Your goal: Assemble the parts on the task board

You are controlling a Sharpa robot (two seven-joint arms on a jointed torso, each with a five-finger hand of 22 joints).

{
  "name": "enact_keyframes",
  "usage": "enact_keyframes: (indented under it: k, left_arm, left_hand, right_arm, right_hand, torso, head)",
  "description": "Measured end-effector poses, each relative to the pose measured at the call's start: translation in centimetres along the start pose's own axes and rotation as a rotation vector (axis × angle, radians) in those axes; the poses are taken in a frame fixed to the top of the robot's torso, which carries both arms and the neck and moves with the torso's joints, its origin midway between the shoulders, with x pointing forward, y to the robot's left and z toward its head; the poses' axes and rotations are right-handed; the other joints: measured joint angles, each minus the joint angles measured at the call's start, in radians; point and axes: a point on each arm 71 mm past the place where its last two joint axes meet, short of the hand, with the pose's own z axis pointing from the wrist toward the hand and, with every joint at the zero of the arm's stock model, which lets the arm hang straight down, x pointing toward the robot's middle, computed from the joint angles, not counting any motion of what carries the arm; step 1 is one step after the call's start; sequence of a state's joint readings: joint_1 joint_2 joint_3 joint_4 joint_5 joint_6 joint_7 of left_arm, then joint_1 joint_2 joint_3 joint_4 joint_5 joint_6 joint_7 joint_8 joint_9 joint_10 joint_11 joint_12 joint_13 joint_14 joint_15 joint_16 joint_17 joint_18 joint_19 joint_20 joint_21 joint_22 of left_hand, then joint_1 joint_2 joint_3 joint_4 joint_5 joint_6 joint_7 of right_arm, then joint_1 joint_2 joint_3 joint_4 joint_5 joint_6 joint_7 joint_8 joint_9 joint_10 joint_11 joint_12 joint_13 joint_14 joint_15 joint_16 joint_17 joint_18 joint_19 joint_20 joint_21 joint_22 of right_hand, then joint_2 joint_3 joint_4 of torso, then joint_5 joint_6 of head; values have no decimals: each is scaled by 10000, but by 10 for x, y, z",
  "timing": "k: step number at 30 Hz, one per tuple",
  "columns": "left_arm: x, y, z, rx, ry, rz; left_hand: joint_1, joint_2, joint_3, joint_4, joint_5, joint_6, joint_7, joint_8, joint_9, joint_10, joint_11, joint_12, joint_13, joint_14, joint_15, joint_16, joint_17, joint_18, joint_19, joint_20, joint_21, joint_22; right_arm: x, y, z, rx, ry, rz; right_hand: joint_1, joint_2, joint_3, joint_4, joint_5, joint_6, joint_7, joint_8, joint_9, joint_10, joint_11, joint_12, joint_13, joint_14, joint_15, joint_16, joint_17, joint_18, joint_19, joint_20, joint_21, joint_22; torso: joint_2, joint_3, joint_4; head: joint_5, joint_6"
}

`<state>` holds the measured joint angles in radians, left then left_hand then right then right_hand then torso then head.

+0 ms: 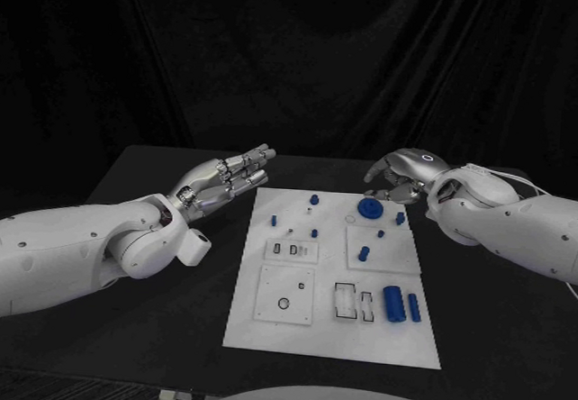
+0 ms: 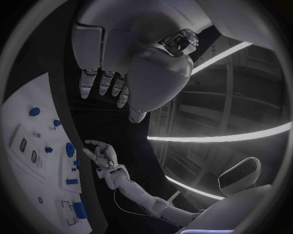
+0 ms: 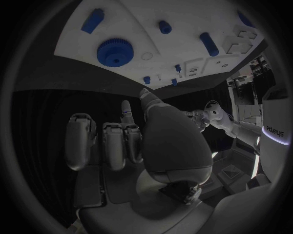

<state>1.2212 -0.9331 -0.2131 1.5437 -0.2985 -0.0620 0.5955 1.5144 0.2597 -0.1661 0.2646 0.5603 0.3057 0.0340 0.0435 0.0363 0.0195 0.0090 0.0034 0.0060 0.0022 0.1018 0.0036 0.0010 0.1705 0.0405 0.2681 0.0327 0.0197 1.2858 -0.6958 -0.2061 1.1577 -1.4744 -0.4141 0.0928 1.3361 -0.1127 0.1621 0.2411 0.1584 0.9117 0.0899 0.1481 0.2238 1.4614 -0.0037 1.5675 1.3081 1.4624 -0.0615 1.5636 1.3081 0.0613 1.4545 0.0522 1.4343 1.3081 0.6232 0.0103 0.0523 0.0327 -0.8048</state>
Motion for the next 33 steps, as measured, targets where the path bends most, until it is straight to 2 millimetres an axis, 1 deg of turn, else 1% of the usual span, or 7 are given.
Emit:
enact_keyframes:
  k: [1,5,7,16,18,22,33]
  left_arm:
    - [0,0,0,0,-1,0]
    - [0,0,0,-1,1,-3]
    - [0,0,-1,-2,-2,-3]
    - [-1,0,-2,-8,-7,-8]
    - [-1,0,-2,-6,-2,-12]
    - [-1,0,-2,-10,-11,-9]
    - [-1,0,-2,-8,5,-19]
  left_hand:
    - [0,0,0,0,0,0,0,0,0,0,0,0,0,0,0,0,0,0,0,0,0,0]
    - [0,0,0,0,0,0,0,0,0,0,0,0,0,0,0,0,1,1,0,0,0,0]
    - [0,0,0,0,0,0,0,0,0,0,0,0,0,0,0,0,1,1,0,0,0,0]
    - [0,0,28,29,0,0,0,0,0,0,0,0,0,-27,27,0,3,0,0,-1,0,0]
    - [0,0,28,29,0,0,0,0,0,0,0,0,0,-36,36,0,4,0,0,-1,0,0]
    - [0,0,28,29,0,0,0,0,0,0,-1,0,0,-36,36,0,5,0,-1,-1,0,6]
    - [0,0,56,1,0,0,0,0,0,0,-1,0,0,-36,35,0,6,0,-1,-1,0,8]
  right_arm:
    - [2,-1,0,80,58,46]
    - [8,-5,-3,351,306,131]
    - [11,-6,-4,478,442,146]
    - [26,-10,-6,927,1141,14]
    - [29,-11,-6,1036,1272,-59]
    - [32,-12,-5,1177,1447,-198]
    - [34,-16,-2,1410,1639,-457]
  right_hand:
    - [-103,-33,-46,46,2,-122,2,-1,25,0,0,0,0,0,0,30,0,-148,60,2,187,0]
    - [-180,-110,-62,199,37,-353,17,-92,73,0,0,0,-1,0,0,44,0,-151,72,-2,569,0]
    - [-212,-141,-88,224,37,-442,3,-116,72,0,0,0,-1,0,0,44,-1,-306,72,-2,668,-1]
    - [-74,-277,9,183,155,-949,188,-400,-34,32,113,0,-2,37,37,44,-2,-305,106,33,675,-2]
    - [12,-240,9,183,220,-1084,180,-487,-77,33,113,0,-2,34,109,43,-2,-304,107,33,675,-2]
    - [55,-244,37,155,220,-1099,194,-487,-93,33,112,0,-2,34,109,43,-2,-303,142,69,675,-3]
    - [219,-79,225,-91,1363,-1016,259,-436,-105,32,185,-1,-3,26,173,43,-3,-302,140,142,675,-4]
  torso:
    - [-2,-1,-9]
    - [-3,1,-32]
    - [-3,8,-32]
    - [-20,14,-1]
    - [-20,12,9]
    - [-21,3,27]
    - [-33,-1,58]
  head:
    - [3,-5]
    - [12,-39]
    - [10,-79]
    - [-60,-179]
    - [-70,-186]
    - [-87,-207]
    - [-121,-227]
